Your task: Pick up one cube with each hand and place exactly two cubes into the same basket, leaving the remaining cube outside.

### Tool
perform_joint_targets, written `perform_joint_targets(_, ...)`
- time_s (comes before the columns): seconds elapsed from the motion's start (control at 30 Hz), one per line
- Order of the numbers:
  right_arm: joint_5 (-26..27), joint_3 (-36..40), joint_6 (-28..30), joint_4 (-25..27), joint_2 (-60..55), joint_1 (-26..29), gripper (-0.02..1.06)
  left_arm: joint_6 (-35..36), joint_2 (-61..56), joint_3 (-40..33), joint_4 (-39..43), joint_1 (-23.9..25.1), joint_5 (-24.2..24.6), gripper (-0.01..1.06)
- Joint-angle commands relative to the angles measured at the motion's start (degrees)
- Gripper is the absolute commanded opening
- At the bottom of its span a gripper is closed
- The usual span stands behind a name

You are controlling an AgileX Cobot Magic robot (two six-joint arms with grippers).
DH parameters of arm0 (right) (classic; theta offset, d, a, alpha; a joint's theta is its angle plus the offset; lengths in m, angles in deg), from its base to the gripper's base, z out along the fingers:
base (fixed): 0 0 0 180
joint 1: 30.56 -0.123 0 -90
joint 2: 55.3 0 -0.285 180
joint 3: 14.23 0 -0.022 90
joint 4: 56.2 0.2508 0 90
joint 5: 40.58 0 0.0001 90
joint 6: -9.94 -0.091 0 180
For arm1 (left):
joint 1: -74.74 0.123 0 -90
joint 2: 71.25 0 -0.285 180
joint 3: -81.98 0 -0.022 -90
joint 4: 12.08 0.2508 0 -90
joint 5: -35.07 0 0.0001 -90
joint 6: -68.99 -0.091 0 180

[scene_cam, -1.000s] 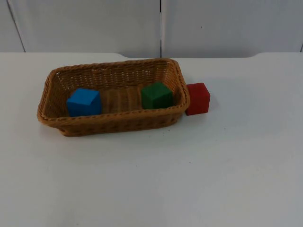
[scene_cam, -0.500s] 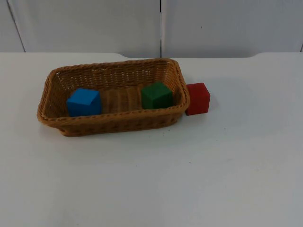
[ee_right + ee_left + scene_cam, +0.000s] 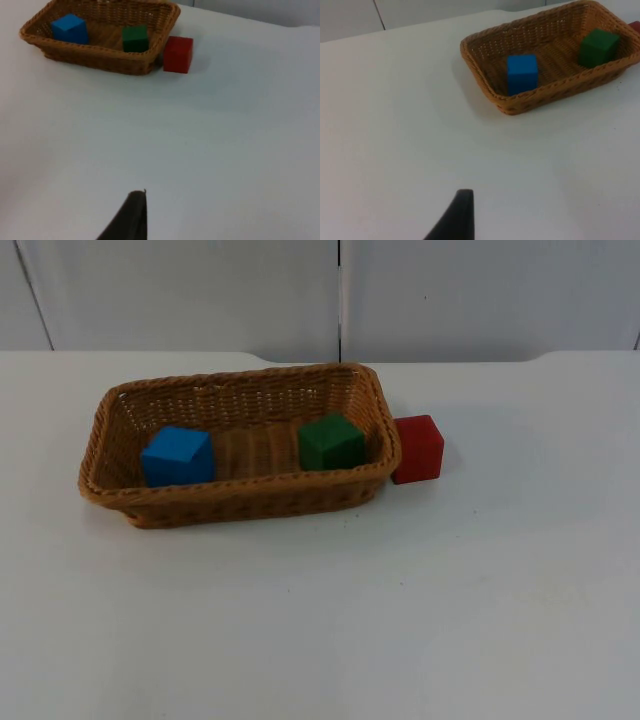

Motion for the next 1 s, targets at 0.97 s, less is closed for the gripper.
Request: perform_joint_targets(0.97, 0.5, 0.2, 0.1, 0.2, 0.1, 21.5, 1.05, 0.4, -0.2, -0.3, 0.3, 0.1, -0.1, 1.05)
